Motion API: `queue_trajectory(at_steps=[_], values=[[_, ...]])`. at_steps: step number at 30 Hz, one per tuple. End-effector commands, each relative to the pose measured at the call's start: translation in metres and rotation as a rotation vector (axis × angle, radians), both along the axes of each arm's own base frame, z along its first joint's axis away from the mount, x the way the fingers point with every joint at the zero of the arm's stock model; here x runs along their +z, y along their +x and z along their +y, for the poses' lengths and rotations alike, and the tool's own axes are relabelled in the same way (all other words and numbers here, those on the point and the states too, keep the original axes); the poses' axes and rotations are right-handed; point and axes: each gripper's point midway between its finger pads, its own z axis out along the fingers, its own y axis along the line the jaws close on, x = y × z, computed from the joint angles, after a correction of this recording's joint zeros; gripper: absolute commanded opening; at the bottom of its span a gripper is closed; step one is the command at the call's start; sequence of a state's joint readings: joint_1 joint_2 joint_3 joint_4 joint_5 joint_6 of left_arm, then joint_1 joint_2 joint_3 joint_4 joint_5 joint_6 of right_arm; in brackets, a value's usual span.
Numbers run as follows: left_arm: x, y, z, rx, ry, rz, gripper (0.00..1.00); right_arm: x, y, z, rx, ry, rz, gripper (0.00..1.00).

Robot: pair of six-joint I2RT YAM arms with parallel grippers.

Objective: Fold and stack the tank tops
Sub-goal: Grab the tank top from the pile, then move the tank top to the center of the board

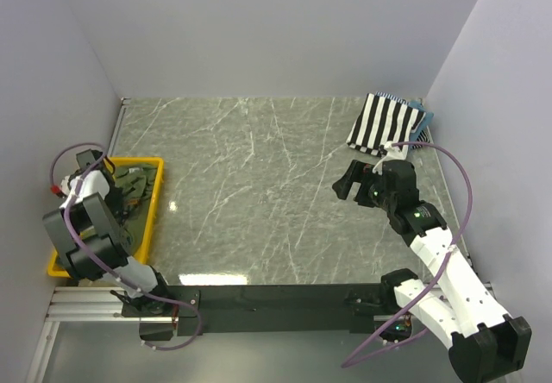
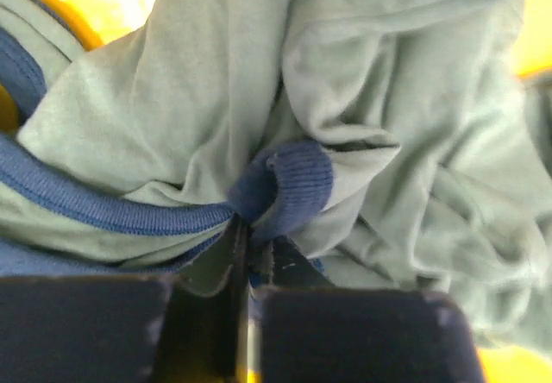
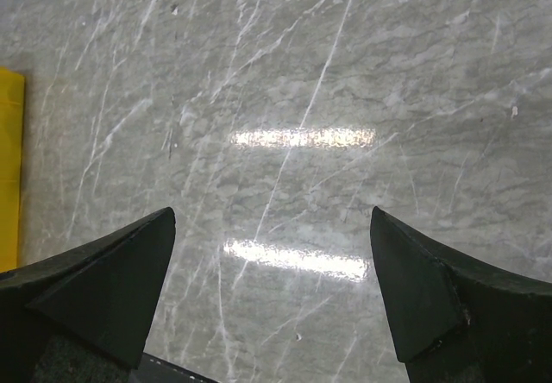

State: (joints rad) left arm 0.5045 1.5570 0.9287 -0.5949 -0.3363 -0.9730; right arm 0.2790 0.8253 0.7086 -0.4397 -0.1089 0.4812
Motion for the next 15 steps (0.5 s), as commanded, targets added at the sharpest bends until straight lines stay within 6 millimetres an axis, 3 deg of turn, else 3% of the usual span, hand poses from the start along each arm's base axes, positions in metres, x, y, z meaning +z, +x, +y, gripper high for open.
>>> queue_trajectory(at_steps=[1,2,5,9,11,13,14,15], values=[[0.061,0.033,0.001,-0.079,0.058,-0.236,0.01,0.018,0.004,0.007,0.037,0.024,-0.070,1.00],[0.074,0.036,0.001,-0.104,0.075,-0.267,0.01,0.019,0.004,0.008,0.040,0.026,-0.075,1.00],[0.138,0.049,-0.002,-0.167,0.137,-0.416,0.01,0.023,0.004,0.010,0.052,0.034,-0.081,1.00],[0.236,0.062,-0.014,-0.260,0.241,-0.627,0.01,0.036,0.005,0.014,0.064,0.052,-0.110,1.00],[0.269,0.069,-0.027,-0.317,0.252,-0.712,0.01,0.039,0.006,0.014,0.065,0.054,-0.113,1.00],[0.318,0.078,-0.046,-0.391,0.289,-0.827,0.01,0.044,0.007,0.015,0.067,0.057,-0.123,1.00],[0.334,0.084,-0.062,-0.444,0.288,-0.862,0.01,0.045,0.007,0.015,0.069,0.059,-0.119,1.00],[0.371,0.085,-0.072,-0.478,0.324,-0.931,0.01,0.048,0.007,0.015,0.067,0.063,-0.123,1.00]])
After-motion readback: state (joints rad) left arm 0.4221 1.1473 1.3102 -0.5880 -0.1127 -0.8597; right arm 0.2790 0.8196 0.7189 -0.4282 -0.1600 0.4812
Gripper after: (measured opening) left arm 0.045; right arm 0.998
